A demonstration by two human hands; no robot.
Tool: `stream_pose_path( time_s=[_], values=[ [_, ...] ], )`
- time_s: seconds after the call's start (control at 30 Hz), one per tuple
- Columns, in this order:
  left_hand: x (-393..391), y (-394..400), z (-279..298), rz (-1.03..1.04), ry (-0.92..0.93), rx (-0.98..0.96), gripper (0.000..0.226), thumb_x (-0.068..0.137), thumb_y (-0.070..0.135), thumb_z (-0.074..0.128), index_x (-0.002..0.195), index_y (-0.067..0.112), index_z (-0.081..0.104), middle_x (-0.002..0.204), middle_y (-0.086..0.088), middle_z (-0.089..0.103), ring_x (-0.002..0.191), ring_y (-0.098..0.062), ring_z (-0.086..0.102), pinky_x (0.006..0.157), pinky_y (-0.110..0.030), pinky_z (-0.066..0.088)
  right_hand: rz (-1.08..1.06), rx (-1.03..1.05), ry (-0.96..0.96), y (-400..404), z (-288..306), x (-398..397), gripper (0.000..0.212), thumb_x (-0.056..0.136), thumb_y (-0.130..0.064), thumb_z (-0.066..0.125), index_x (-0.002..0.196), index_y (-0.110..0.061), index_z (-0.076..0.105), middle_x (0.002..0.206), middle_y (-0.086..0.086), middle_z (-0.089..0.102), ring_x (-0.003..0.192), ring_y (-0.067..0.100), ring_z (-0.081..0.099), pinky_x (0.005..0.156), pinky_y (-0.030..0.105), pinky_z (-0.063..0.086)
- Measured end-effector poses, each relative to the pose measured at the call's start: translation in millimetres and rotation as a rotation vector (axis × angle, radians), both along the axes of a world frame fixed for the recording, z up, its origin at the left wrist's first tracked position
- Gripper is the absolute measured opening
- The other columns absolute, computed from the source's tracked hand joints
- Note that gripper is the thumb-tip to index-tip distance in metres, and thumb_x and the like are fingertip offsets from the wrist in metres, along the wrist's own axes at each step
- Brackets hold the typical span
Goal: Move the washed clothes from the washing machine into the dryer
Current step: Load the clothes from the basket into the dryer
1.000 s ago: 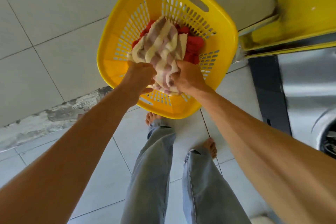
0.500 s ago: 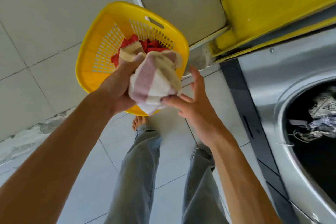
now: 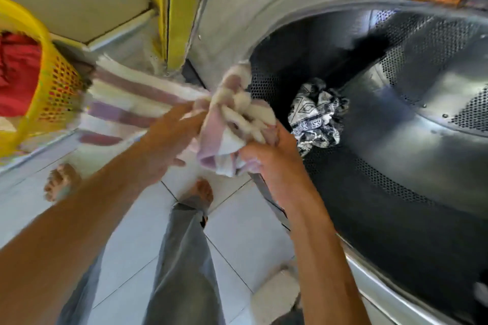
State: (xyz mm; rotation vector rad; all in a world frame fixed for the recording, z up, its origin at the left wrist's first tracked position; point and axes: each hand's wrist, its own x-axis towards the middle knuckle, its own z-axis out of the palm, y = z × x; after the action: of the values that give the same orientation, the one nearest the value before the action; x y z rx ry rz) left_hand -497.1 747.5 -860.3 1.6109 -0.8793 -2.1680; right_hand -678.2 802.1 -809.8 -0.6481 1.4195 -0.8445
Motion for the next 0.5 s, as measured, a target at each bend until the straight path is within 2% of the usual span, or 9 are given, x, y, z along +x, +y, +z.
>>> stream_pose_path(
  time_s=[0.03, 0.1, 0.17, 0.2, 0.27, 0.3, 0.37, 0.43, 0.5],
  values=[
    [-24, 2, 8, 0.041, 0.103, 0.005, 0.036, 0.084, 0.055, 0.064, 0.116, 0.039, 0.063, 0.116, 0.003, 0.07, 0.107, -0.027, 0.066, 0.091, -0.053, 0.052, -0.002, -0.022, -0.025, 1, 6, -20, 0.062, 0.059, 0.006, 0.061, 0.118, -0.013, 0.064, 0.103, 0.011, 0.071, 0.093, 0.028, 0.068, 0.066, 0.041, 0.056],
    [-70, 4, 34, 0.072, 0.326, 0.093, 0.051, 0.086, 0.042, 0.066, 0.129, 0.014, 0.058, 0.127, -0.015, 0.065, 0.116, -0.037, 0.062, 0.101, -0.058, 0.047, 0.018, -0.017, -0.027, 2, 15, -59, 0.064, 0.063, 0.009, 0.063, 0.125, -0.008, 0.059, 0.11, 0.016, 0.07, 0.097, 0.036, 0.069, 0.066, 0.049, 0.057],
    [-111, -7, 44, 0.065, 0.361, 0.087, 0.056, 0.083, 0.034, 0.067, 0.129, 0.003, 0.056, 0.126, -0.025, 0.064, 0.117, -0.04, 0.061, 0.103, -0.059, 0.045, -0.002, -0.008, 0.028, -1, 10, -95, 0.068, 0.067, 0.01, 0.072, 0.13, -0.006, 0.054, 0.12, 0.019, 0.067, 0.105, 0.039, 0.068, 0.069, 0.05, 0.058],
    [-128, -15, 48, 0.056, 0.34, 0.053, 0.052, 0.081, 0.031, 0.068, 0.125, 0.003, 0.06, 0.121, -0.024, 0.066, 0.114, -0.04, 0.063, 0.101, -0.056, 0.047, -0.05, -0.007, 0.09, -6, 3, -113, 0.068, 0.067, 0.005, 0.076, 0.13, -0.003, 0.054, 0.121, 0.021, 0.066, 0.106, 0.039, 0.067, 0.07, 0.05, 0.058],
    [-156, -29, 62, 0.064, 0.262, -0.027, 0.044, 0.075, 0.026, 0.067, 0.115, 0.007, 0.067, 0.113, -0.021, 0.07, 0.107, -0.039, 0.067, 0.094, -0.049, 0.054, -0.131, -0.03, 0.229, -21, -5, -140, 0.067, 0.059, -0.012, 0.082, 0.118, 0.006, 0.056, 0.107, 0.021, 0.067, 0.095, 0.032, 0.066, 0.062, 0.036, 0.056],
    [-166, -35, 67, 0.056, 0.203, -0.078, 0.039, 0.075, 0.024, 0.067, 0.111, 0.011, 0.069, 0.111, -0.019, 0.071, 0.104, -0.037, 0.068, 0.092, -0.048, 0.056, -0.163, -0.032, 0.308, -31, -10, -151, 0.06, 0.057, -0.018, 0.081, 0.108, 0.002, 0.059, 0.098, 0.014, 0.066, 0.085, 0.024, 0.066, 0.057, 0.028, 0.053],
    [-178, -46, 71, 0.013, 0.076, -0.16, 0.029, 0.082, 0.018, 0.063, 0.111, 0.02, 0.069, 0.109, -0.008, 0.069, 0.099, -0.025, 0.065, 0.088, -0.038, 0.054, -0.208, -0.045, 0.465, -50, -19, -171, 0.046, 0.066, -0.013, 0.081, 0.103, -0.022, 0.055, 0.092, -0.006, 0.063, 0.071, -0.001, 0.066, 0.057, 0.018, 0.054],
    [-180, -51, 60, -0.029, -0.016, -0.192, 0.031, 0.089, 0.013, 0.056, 0.114, 0.028, 0.066, 0.11, -0.001, 0.06, 0.097, -0.018, 0.056, 0.08, -0.032, 0.049, -0.189, -0.048, 0.616, -60, -37, -185, 0.064, 0.067, -0.011, 0.085, 0.115, -0.031, 0.047, 0.104, -0.013, 0.061, 0.079, -0.013, 0.063, 0.07, 0.009, 0.053],
    [-175, -46, 41, -0.05, -0.09, -0.181, 0.04, 0.091, 0.013, 0.054, 0.125, 0.032, 0.062, 0.116, -0.001, 0.058, 0.102, -0.017, 0.056, 0.078, -0.029, 0.051, -0.121, 0.013, 0.723, -62, -65, -194, 0.09, 0.055, -0.025, 0.087, 0.132, -0.026, 0.041, 0.119, -0.011, 0.059, 0.096, 0.0, 0.062, 0.08, 0.015, 0.052]
  ],
)
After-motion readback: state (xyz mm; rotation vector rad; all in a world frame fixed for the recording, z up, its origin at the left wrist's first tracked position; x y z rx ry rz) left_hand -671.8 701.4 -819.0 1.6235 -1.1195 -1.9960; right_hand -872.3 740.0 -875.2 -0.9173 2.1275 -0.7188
